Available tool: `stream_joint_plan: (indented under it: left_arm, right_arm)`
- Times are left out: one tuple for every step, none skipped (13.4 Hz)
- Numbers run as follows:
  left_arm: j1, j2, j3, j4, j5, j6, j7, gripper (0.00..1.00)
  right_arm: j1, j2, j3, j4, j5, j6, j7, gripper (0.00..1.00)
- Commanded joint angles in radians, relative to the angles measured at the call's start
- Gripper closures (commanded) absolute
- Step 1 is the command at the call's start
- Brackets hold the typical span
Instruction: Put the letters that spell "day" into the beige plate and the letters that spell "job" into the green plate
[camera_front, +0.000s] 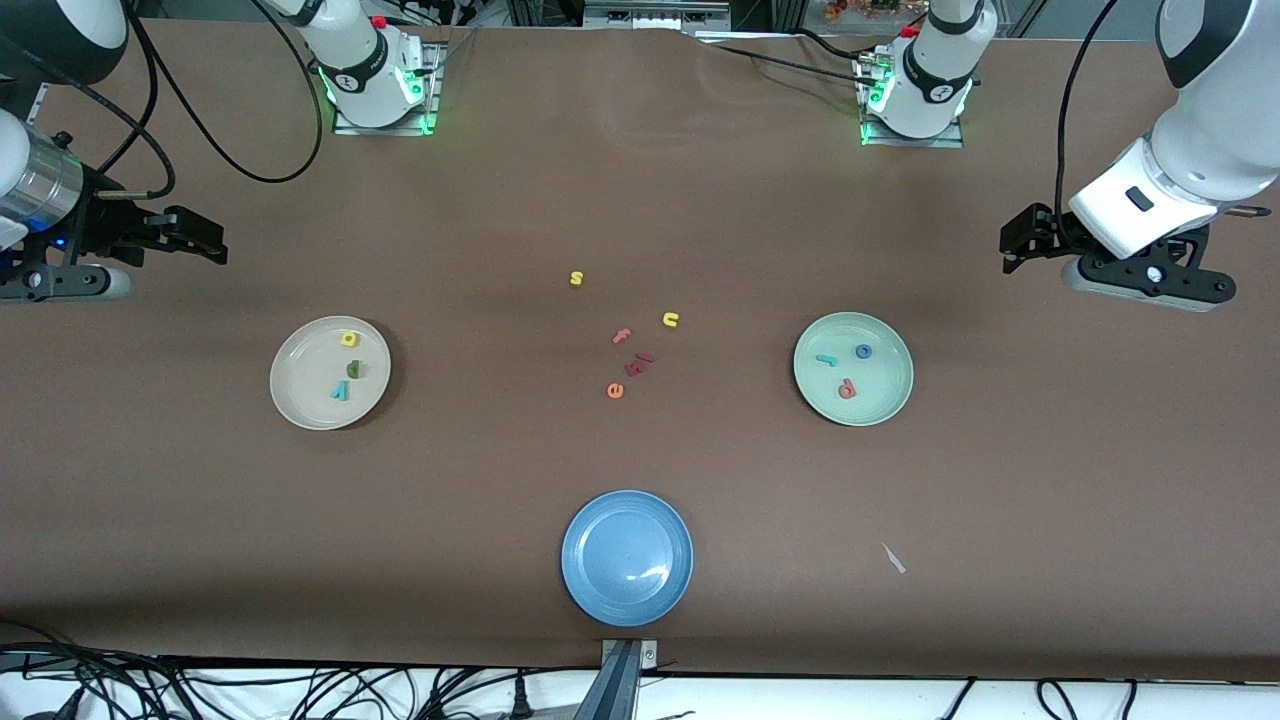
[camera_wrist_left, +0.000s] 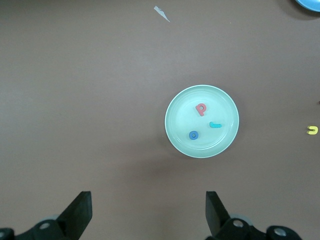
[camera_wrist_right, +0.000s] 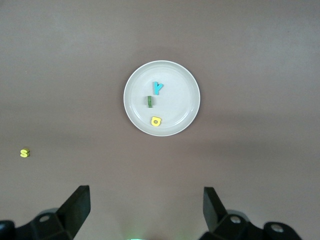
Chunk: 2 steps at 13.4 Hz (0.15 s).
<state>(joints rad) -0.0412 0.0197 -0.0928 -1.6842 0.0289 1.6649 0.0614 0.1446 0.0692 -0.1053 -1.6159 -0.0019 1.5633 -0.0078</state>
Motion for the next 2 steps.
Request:
stream_joint_plan:
  left_arm:
    - [0.003,0.011,0.005,0.029,-0.037,-0.025,0.017,0.0]
    - [0.003,0.011,0.005,0.029,-0.037,-0.025,0.015,0.0]
  right_arm:
    - [-0.011,0.004,0.006,0.014,-0.004,-0.008,-0.017,0.0]
    - [-0.011,0.004,0.006,0.014,-0.004,-0.008,-0.017,0.0]
